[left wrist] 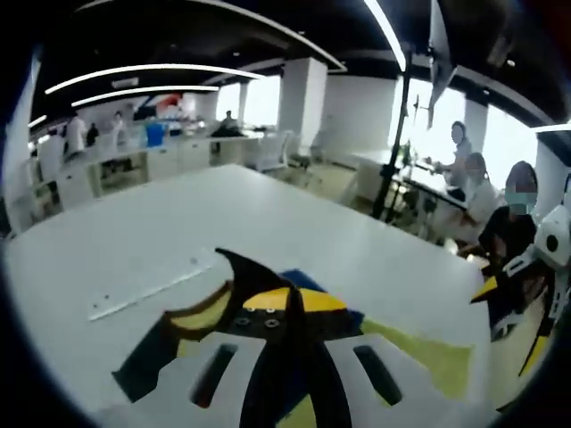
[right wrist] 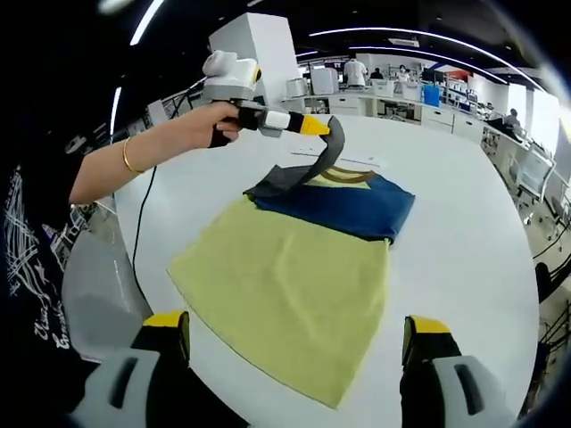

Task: Fold the garment on the visible template until the final outline fits inside the template.

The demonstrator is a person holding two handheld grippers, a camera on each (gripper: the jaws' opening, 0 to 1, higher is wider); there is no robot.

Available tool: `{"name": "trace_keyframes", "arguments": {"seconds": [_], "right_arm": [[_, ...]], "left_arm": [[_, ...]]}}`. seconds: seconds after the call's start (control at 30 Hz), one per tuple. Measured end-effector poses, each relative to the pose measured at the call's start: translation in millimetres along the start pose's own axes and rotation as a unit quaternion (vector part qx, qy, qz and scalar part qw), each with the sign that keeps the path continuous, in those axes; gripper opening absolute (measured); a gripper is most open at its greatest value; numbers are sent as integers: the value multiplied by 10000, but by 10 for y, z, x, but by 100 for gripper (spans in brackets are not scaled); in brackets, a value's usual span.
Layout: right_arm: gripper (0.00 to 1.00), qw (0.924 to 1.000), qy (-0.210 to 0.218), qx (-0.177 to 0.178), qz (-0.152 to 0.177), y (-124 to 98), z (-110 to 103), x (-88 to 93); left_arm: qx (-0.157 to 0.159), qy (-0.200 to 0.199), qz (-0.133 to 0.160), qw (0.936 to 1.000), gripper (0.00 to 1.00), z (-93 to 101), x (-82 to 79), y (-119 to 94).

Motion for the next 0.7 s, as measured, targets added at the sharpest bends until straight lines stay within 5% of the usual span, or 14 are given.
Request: {"name": "trace_keyframes", "arguments": {"seconds": [0.3, 0.7], "right_arm": [[99, 10000, 78, 13, -26, 7, 34, 52], [99, 9999, 153, -14, -42, 39, 64, 114]], "left_arm": [[280, 122, -75, 9995, 0, 271, 78, 86], [447, 209, -515, 9975, 0, 540, 489, 312]]}}
Point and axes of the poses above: the point that each gripper's makers call its tool centre point, and the gripper's own axes: y roughly forward along the fingers, z roughly to its right, x roughly out of its underside, the point moved 9 cm from there along -y, roughly backward along the fingers, and after that the axes turned 14 degrees about -x, right-handed, at the moved point
